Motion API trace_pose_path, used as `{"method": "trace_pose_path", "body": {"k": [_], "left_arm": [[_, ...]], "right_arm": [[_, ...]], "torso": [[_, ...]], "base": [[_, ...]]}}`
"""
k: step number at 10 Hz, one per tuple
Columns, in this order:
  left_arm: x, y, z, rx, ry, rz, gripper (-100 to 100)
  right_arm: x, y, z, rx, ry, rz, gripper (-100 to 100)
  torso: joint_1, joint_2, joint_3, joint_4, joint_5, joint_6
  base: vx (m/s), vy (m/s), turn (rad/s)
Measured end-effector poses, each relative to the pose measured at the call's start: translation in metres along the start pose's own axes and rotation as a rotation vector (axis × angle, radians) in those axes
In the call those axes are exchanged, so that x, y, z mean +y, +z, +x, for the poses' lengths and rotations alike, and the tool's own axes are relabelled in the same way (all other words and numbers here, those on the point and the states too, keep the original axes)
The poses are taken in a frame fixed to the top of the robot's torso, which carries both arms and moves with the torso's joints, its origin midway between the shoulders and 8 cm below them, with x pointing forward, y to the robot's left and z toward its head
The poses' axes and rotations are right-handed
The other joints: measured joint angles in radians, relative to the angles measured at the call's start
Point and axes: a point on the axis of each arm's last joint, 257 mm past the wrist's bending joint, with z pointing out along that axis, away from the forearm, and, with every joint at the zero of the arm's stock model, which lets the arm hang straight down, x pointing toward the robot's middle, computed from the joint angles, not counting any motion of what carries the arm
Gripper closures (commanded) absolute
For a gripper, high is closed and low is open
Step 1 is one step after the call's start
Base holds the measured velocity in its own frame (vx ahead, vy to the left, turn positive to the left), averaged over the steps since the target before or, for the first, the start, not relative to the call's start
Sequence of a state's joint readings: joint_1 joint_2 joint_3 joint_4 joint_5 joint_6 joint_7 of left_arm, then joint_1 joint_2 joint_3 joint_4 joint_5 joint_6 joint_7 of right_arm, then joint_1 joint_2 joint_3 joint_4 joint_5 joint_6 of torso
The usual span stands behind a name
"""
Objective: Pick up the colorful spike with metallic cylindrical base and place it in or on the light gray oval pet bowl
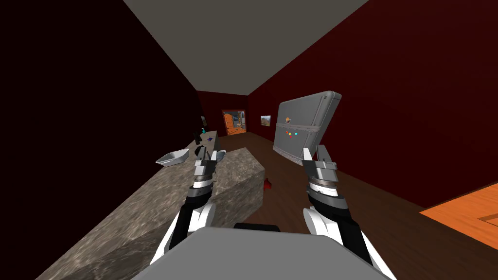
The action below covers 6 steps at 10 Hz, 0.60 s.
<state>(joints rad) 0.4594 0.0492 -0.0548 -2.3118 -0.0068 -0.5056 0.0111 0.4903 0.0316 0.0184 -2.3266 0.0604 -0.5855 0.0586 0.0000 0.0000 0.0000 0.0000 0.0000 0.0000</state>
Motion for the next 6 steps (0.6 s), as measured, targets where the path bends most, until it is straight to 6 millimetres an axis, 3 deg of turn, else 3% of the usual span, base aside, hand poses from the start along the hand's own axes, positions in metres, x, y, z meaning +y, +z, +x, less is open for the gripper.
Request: {"method": "trace_pose_path", "body": {"k": [3,6], "left_arm": [[0.036,-0.004,0.015,0.081,0.076,-0.068,-100],[0.063,-0.012,0.022,0.141,0.150,-0.121,-100]], "right_arm": [[0.000,0.000,0.000,0.000,0.000,0.000,0],[0.000,0.000,0.000,0.000,0.000,0.000,0]], "torso": [[0.008,0.013,0.007,0.003,0.002,0.000],[0.005,0.008,0.005,0.002,0.001,0.000]], "base": [[-0.185,0.098,-0.112],[-0.113,0.063,-0.094]]}}
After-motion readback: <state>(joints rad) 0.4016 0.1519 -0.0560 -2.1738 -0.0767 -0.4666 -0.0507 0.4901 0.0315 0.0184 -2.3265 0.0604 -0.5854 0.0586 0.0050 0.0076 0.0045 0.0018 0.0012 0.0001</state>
